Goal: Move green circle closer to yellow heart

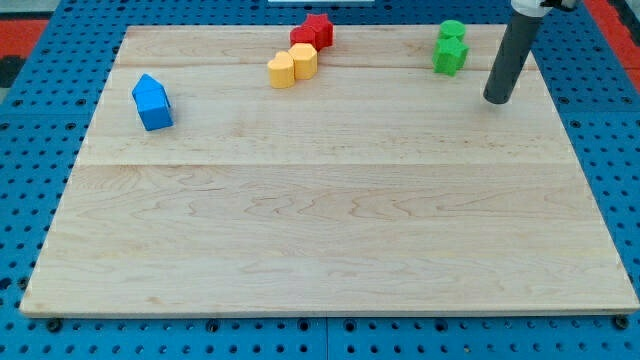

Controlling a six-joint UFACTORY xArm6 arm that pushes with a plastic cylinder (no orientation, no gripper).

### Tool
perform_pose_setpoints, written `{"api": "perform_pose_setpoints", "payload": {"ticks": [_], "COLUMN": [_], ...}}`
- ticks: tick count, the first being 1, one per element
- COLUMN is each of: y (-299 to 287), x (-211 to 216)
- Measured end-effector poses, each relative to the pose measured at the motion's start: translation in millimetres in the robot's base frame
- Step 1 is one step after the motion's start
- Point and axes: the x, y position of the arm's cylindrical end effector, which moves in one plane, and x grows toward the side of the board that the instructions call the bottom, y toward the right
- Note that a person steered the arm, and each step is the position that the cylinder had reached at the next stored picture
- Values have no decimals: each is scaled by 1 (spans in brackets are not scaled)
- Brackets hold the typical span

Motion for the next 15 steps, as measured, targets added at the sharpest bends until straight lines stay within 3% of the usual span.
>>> {"api": "perform_pose_setpoints", "payload": {"ticks": [6, 7, 8, 9, 10, 11, 13, 14, 15], "y": [-23, 24, 82, 82, 46, -11, -61, -62, -100], "x": [8, 22, -16, -92, -142, -146, -97, -87, -86]}}
